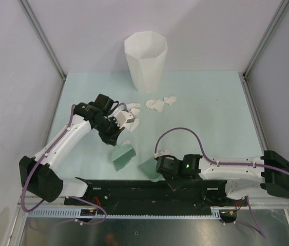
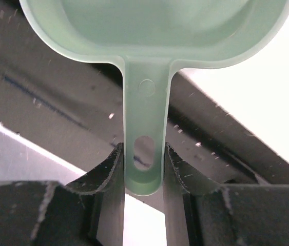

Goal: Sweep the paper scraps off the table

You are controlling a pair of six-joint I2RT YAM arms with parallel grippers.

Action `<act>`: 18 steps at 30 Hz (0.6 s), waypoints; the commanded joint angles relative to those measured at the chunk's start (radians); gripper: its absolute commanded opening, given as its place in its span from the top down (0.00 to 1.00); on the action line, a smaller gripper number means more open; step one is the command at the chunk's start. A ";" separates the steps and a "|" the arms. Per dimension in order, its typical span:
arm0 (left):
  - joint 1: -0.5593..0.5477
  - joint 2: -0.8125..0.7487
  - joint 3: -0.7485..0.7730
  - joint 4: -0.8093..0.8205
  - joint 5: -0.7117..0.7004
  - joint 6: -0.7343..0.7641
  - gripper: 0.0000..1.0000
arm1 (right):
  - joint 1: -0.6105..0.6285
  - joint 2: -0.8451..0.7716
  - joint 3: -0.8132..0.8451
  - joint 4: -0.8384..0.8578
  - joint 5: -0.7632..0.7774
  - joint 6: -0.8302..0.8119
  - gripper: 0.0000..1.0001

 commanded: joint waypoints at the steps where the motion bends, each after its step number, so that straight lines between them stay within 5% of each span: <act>1: -0.002 0.089 0.056 0.158 0.058 0.041 1.00 | -0.136 -0.027 0.030 0.022 0.080 -0.049 1.00; 14: -0.004 0.266 0.308 0.238 0.133 0.001 1.00 | -0.190 -0.052 0.030 -0.004 0.035 -0.096 1.00; 18: -0.003 0.214 0.345 0.235 0.195 -0.001 1.00 | -0.187 -0.092 0.030 -0.035 -0.005 -0.101 1.00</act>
